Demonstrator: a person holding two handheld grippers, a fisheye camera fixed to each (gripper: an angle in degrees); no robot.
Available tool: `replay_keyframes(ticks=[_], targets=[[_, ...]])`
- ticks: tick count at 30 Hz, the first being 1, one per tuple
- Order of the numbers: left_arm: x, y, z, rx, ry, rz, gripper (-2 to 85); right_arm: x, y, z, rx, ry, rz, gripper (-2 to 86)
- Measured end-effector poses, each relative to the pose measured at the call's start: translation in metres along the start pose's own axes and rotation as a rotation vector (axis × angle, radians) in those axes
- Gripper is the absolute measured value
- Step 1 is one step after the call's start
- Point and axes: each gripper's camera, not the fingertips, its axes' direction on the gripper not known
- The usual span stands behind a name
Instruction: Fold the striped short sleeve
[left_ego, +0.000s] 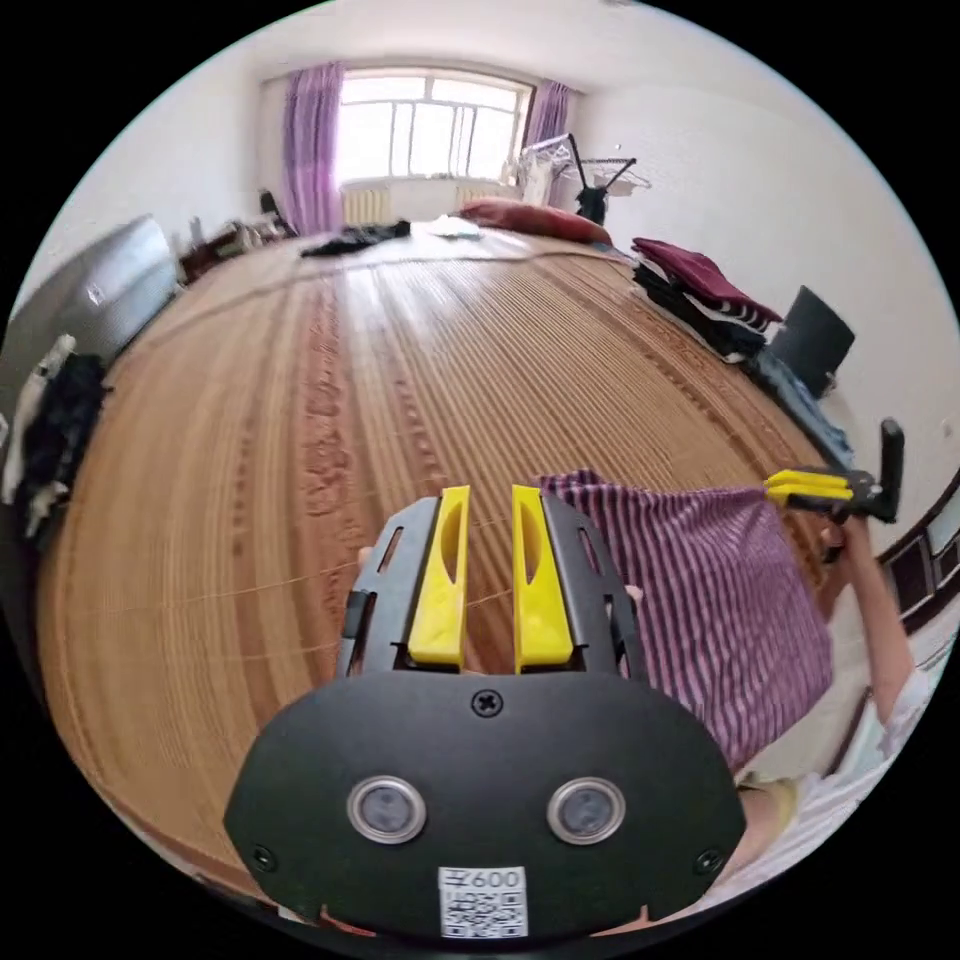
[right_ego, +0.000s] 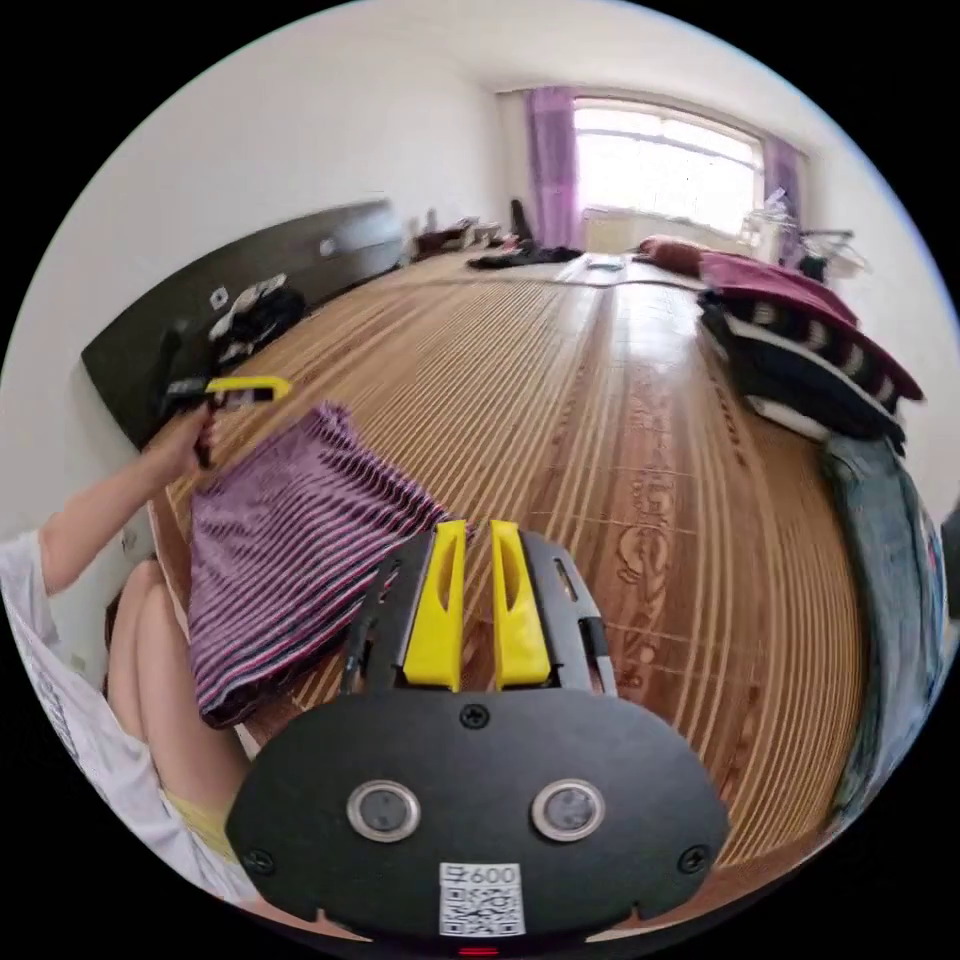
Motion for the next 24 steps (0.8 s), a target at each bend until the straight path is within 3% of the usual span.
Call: replay_keyframes(ticks=[3, 5, 7, 9, 11, 12, 17, 20, 23, 24], targets=[[0.017, 0.080, -0.052, 0.280, -0.337, 0.235, 2.5, -0.002, 0.040, -0.104, 0.280, 0.010, 0.124, -0.8], [0.015, 0.125, -0.069, 0.411, -0.269, 0.277, 2.2, -0.030, 0.066, -0.137, 0.288, -0.056, 0.096, -0.9], [-0.003, 0.147, -0.061, 0.264, 0.096, 0.224, 1.6, -0.073, 0.095, -0.146, 0.206, -0.161, 0.012, -0.9], [-0.010, 0.156, -0.038, 0.149, 0.207, 0.147, 1.3, -0.137, 0.140, -0.132, 0.018, -0.306, -0.127, -0.8], [-0.013, 0.167, -0.009, 0.098, 0.139, 0.142, 1.2, -0.167, 0.177, -0.127, -0.004, -0.225, -0.197, -0.8], [-0.021, 0.171, 0.024, -0.030, 0.038, 0.111, 1.1, -0.170, 0.200, -0.122, 0.005, -0.116, -0.171, -0.8], [-0.075, 0.182, 0.065, -0.038, 0.107, 0.045, 1.5, -0.162, 0.261, -0.138, 0.110, -0.052, -0.414, -0.8], [-0.115, 0.201, 0.085, -0.002, 0.128, -0.039, 2.6, -0.149, 0.270, -0.148, 0.090, -0.038, -0.415, -0.9], [-0.144, 0.220, 0.094, 0.008, -0.038, -0.069, 6.5, -0.117, 0.282, -0.152, 0.085, -0.092, -0.351, -0.9], [-0.149, 0.227, 0.095, 0.043, -0.082, 0.006, 6.8, -0.108, 0.289, -0.154, 0.089, -0.101, -0.356, -0.9]])
